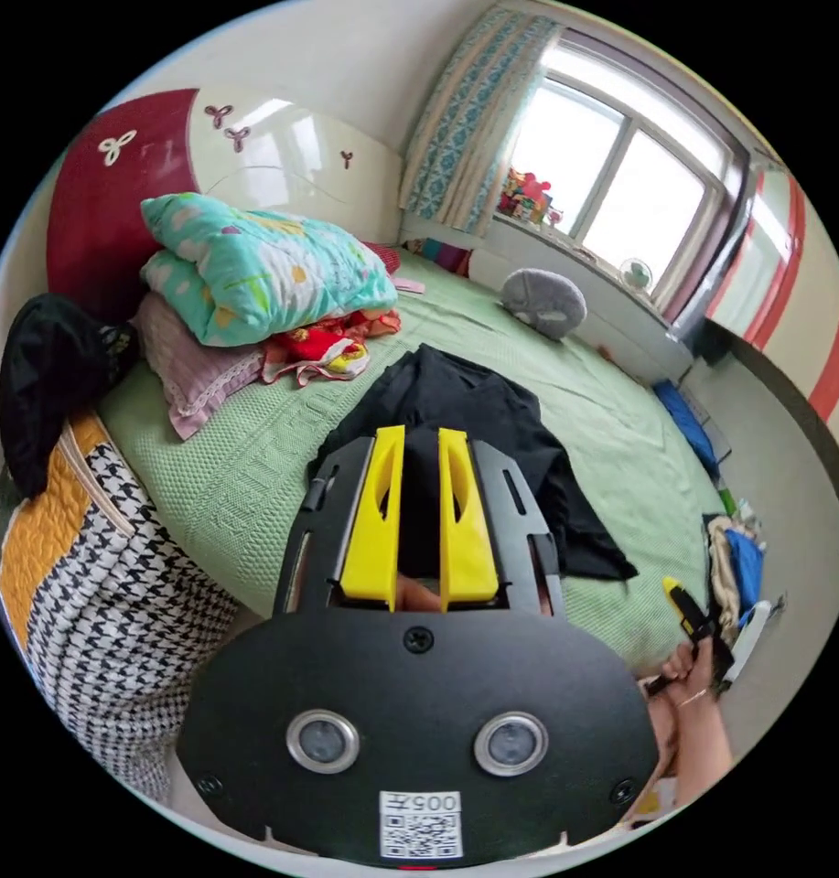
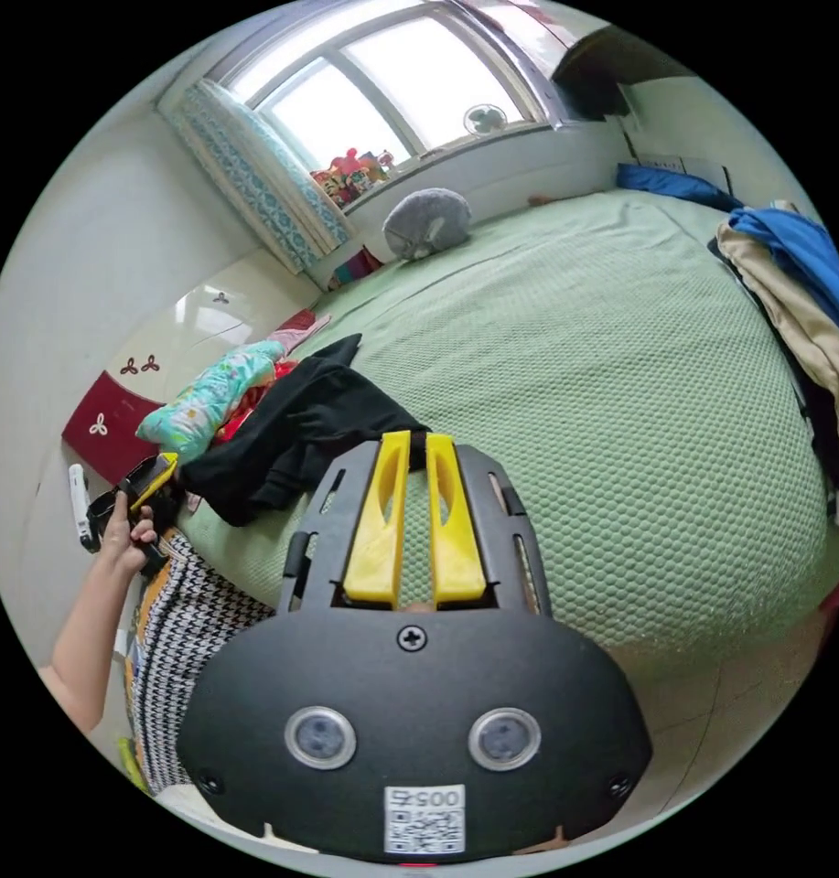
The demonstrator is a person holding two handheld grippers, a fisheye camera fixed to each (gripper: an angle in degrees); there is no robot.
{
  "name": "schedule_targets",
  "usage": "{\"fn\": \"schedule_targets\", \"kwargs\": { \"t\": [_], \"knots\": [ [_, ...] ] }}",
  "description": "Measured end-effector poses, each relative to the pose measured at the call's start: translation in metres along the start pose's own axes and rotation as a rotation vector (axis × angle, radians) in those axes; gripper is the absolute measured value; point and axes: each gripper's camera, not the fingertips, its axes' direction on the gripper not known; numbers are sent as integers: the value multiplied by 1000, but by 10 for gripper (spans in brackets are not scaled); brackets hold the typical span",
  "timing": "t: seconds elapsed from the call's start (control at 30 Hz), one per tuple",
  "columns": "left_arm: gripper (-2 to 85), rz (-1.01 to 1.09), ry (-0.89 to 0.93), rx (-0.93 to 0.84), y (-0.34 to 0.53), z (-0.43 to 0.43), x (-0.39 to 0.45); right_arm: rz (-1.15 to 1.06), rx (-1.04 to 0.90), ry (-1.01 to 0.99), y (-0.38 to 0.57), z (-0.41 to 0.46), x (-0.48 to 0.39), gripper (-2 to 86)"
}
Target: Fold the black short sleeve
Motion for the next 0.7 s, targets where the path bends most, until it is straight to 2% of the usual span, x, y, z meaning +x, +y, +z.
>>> {"fn": "schedule_targets", "kwargs": {
  "t": [0.1, 0.27, 0.37, 0.47, 0.7],
  "knots": [
    [129, 54, 55, -61, 21, 13, 3, -82, -12, -15, 3, 13, -29, 75],
    [154, 160, 105, -125, 51, 30, 14, -262, -38, -7, 6, 39, -79, 87],
    [151, 201, 170, -143, 66, 39, 22, -395, -118, -50, 3, 58, -108, 94],
    [147, 294, 77, -126, 76, 48, 33, -562, -152, -41, -13, 74, -136, 113],
    [101, 218, 95, -131, 76, 54, 21, -694, -274, 83, -71, 137, -171, 118]
  ]
}}
